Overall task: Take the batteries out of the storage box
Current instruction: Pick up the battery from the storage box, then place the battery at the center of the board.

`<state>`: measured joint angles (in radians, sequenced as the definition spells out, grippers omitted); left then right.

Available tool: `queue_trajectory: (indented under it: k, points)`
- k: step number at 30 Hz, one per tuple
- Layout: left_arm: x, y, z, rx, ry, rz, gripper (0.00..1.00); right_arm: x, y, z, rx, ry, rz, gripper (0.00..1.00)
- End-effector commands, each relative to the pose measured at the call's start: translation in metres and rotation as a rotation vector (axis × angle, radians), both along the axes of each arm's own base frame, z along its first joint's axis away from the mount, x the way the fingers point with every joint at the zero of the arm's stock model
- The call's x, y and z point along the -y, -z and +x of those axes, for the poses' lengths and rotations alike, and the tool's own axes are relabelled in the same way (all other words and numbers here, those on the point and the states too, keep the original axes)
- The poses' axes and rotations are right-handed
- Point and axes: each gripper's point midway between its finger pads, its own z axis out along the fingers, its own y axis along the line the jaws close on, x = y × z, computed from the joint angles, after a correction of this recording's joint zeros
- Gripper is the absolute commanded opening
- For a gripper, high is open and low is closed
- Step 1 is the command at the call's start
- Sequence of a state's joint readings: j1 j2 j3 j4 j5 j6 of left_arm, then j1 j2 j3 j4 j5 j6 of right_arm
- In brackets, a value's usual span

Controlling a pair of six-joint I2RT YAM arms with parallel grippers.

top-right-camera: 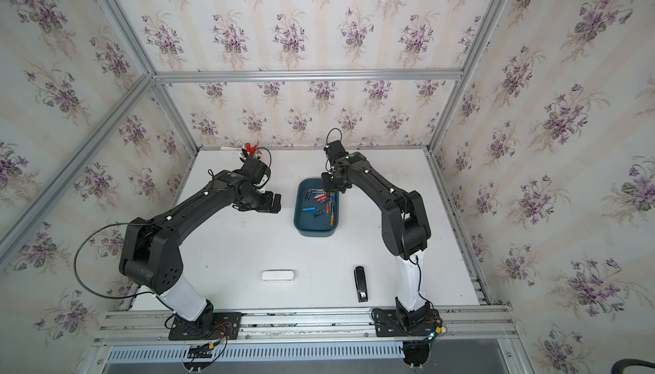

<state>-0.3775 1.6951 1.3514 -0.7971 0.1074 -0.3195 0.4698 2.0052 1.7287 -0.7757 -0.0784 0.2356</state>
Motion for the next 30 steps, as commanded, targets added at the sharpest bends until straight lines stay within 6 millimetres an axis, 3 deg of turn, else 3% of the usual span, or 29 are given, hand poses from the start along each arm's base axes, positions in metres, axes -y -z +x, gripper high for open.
queue_trajectory:
  k: [1,7,17,30]
  points:
    - [0.002,0.001,-0.001,-0.015,0.023,0.013,1.0,0.024,0.0,-0.008,-0.019,0.066,-0.018,0.18]
    - [0.007,0.001,0.001,-0.017,0.035,0.014,1.0,0.053,0.032,-0.022,-0.079,0.11,-0.056,0.17]
    - [0.012,0.006,-0.003,-0.035,0.045,0.032,1.0,0.058,0.08,-0.037,-0.16,0.115,-0.076,0.17]
    - [0.015,0.009,-0.004,-0.042,0.055,0.046,1.0,0.061,0.105,-0.042,-0.203,0.111,-0.107,0.17]
